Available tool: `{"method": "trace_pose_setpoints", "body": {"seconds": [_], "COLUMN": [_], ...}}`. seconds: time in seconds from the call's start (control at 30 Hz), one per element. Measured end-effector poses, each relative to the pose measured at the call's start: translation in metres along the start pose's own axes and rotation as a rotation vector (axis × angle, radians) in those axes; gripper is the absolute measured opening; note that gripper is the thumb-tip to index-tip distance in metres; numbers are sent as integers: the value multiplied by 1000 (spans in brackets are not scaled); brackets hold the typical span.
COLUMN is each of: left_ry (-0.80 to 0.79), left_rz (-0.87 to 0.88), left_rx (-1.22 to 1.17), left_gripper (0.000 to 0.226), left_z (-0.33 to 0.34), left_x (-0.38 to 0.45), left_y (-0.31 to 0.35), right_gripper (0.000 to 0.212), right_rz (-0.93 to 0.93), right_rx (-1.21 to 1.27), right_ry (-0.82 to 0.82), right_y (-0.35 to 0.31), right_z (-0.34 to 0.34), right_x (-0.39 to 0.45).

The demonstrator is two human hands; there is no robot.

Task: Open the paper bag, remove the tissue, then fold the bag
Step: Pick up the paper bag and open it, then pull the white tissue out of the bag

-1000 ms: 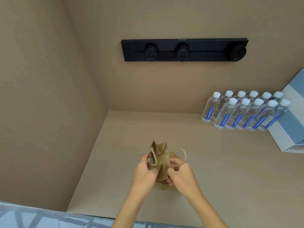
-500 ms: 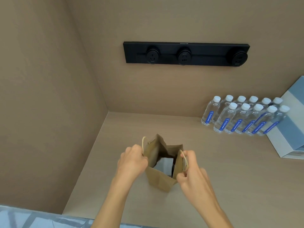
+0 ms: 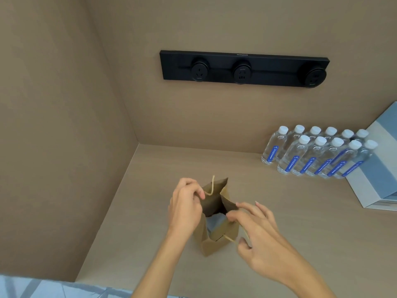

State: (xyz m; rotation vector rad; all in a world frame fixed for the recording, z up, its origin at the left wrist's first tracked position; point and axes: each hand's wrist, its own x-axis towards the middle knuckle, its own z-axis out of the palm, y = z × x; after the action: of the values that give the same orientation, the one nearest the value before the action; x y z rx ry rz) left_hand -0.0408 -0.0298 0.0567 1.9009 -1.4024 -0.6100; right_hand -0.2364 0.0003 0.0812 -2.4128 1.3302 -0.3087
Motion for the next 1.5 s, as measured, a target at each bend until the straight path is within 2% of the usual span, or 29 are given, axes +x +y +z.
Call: {"method": "trace_pose_setpoints", "body": {"seconds": [0.1, 0.2, 0.23, 0.27, 0.33, 0.4, 0.47, 0.5, 0.6, 0.67, 0.8, 0.9, 1.0, 1.13, 1.2, 1.37, 1.43, 1.5], "left_ry": [-11, -127, -176, -213, -258, -294, -341, -371, -439, -435, -422, -433, -441, -423, -417, -429, -447, -448], "left_rz": [13, -41, -73, -96, -106, -115, -114, -107, -84, -91, -96, -73, -66, -79, -87, -104, -108, -114], "left_rx": [77, 119, 130, 155, 215, 235, 259, 267, 258, 250, 191, 146, 113, 58, 30, -34, -32, -44], "left_gripper": [31, 29, 34, 39, 46, 56, 65, 68, 77, 82, 80, 83, 87, 86, 85, 86, 85, 82], "left_z": [6, 11, 12, 12, 13, 13, 11, 11, 6, 1, -3, 2, 4, 3, 3, 2, 3, 3], "left_x": [-5, -17, -23, -29, -39, -43, -42, -42, -42, -41, -42, -46, -44, -38, -37, -35, -34, -33], "left_y": [-4, -4, -5, -6, -5, -4, -3, -4, -8, -12, -14, -12, -13, -17, -19, -18, -16, -17], "right_gripper": [46, 74, 72, 62, 32, 5, 26, 28, 12, 21, 27, 29, 35, 43, 49, 45, 36, 27], "right_rz": [0, 115, 182, 223, 230, 145, -19, -131, -412, -377, -120, -80, -144, -373, -424, -467, -526, -481], "right_rx": [-30, 232, 256, 213, -43, -349, -527, -584, -606, -645, -724, -773, -802, -1068, -1120, -984, -941, -791], "right_ry": [-57, -137, -137, -125, -97, -197, -210, -174, -434, -543, -691, -791, -855, -873, -880, -787, -775, -721], "right_y": [-2, -12, -15, -17, -24, -35, -38, -38, -35, -26, -12, -7, -4, 5, 12, 15, 12, 5], "right_z": [-10, -19, -19, -19, -19, -20, -23, -24, -25, -22, -11, 14, 49, 99, 115, 116, 109, 98], "right_x": [-2, -4, -4, -4, 4, 15, 23, 27, 33, 40, 56, 75, 89, 92, 92, 98, 97, 96]}}
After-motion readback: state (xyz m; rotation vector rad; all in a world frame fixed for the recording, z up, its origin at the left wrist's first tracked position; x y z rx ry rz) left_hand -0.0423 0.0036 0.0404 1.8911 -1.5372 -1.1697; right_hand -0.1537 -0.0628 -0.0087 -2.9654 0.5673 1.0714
